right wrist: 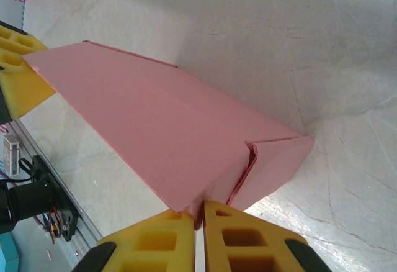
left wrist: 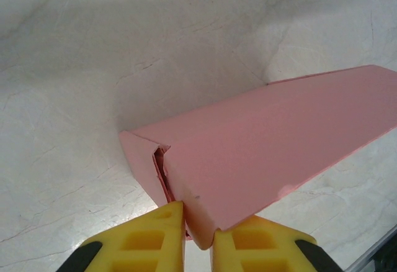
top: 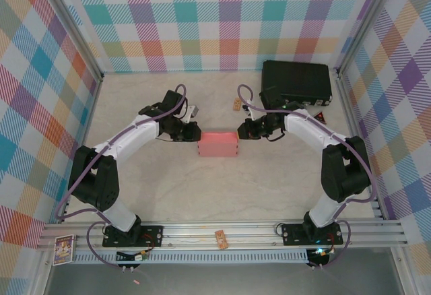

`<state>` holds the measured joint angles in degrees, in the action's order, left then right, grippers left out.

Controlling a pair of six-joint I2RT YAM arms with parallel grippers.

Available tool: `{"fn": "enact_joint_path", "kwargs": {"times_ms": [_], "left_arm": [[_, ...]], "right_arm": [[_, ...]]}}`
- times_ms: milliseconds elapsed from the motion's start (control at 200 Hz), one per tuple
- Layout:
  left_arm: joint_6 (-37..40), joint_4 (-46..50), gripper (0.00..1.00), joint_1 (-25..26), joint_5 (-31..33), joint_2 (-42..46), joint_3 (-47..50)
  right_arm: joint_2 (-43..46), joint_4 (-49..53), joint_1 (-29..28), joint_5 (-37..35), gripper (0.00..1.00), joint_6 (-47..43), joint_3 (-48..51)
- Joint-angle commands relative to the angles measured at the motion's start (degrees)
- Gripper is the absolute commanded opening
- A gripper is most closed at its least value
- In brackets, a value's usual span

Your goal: Fold the paper box

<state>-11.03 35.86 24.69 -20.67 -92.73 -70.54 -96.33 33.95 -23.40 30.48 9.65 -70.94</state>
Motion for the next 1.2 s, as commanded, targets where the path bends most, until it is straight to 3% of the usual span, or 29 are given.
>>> {"fn": "enact_joint_path", "kwargs": {"times_ms": [0, 630, 900, 1195], "left_arm": [[1.01, 1.85, 0.15, 1.06, -0.17, 1.37, 0.94], [4.34, 2.20, 0.20, 1.94, 0.46, 3.24, 3.41], [6.06, 2.56, 0.33, 1.94, -0.41, 5.44, 2.56], [10.19, 1.33, 0.43, 1.90, -3.01, 10.60, 4.31]], "right_arm": [[-0.80, 0.95, -0.92, -0.18, 0.12, -0.17, 1.74], [0.92, 0.34, -1.04, -1.03, 0.14, 0.02, 3.70], [4.07, -0.20, -1.09, -2.30, 0.29, -0.18, 4.10], [7.93, -0.43, -0.82, -0.11, 0.38, -3.26, 4.40]]}}
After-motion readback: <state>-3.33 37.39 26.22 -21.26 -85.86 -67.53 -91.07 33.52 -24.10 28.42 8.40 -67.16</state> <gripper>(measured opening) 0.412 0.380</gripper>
